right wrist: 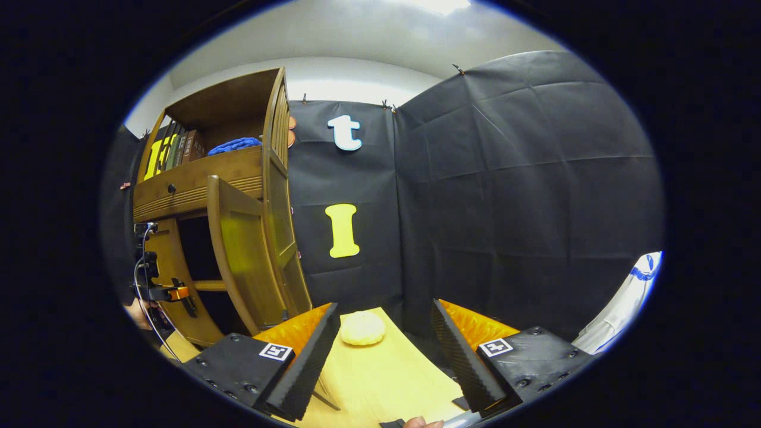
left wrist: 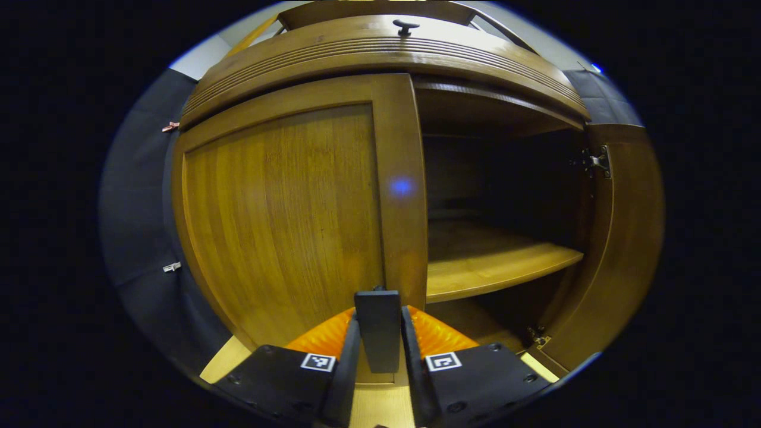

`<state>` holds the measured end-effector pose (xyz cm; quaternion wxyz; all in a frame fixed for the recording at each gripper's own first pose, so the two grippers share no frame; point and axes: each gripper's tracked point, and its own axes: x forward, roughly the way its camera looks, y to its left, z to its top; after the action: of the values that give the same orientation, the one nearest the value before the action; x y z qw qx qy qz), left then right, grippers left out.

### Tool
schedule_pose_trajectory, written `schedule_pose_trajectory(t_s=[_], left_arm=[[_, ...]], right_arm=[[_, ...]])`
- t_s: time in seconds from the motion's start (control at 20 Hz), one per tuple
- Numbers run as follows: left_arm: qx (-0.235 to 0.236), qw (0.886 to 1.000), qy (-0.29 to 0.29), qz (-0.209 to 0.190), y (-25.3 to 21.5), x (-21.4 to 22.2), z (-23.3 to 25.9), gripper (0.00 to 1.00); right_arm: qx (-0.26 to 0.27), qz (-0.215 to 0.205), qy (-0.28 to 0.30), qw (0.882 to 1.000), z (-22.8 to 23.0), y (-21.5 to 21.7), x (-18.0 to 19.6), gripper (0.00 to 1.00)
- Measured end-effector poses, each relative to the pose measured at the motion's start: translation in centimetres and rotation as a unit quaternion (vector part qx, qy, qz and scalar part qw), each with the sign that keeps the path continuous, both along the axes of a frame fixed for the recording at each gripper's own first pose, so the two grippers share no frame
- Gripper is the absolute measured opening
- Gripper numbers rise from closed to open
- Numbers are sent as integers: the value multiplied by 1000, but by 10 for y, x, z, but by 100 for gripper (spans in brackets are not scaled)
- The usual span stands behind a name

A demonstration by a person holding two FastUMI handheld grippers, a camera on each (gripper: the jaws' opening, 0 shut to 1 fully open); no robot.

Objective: Open the right door of the double-door shoe cabinet with the right hand, and open the left door with the left hand.

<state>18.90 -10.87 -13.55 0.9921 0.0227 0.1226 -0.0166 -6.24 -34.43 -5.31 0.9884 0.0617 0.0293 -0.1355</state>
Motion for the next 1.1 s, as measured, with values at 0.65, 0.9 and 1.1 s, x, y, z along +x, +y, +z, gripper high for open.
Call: schedule_pose_trajectory(t_s=[0.65, 0.9, 1.1], left_arm=[[-22, 999, 24, -10, 8, -42, -4, 33], [-22, 999, 23, -19, 31, -90, -4, 33], [-29, 999, 31, -21, 61, -126, -3, 32]], right_arm=[[-28, 7, -52, 998, 60, 44, 1, 98], [-41, 23, -80, 996, 90, 80, 13, 98], [-65, 30, -84, 994, 93, 111, 11, 98]])
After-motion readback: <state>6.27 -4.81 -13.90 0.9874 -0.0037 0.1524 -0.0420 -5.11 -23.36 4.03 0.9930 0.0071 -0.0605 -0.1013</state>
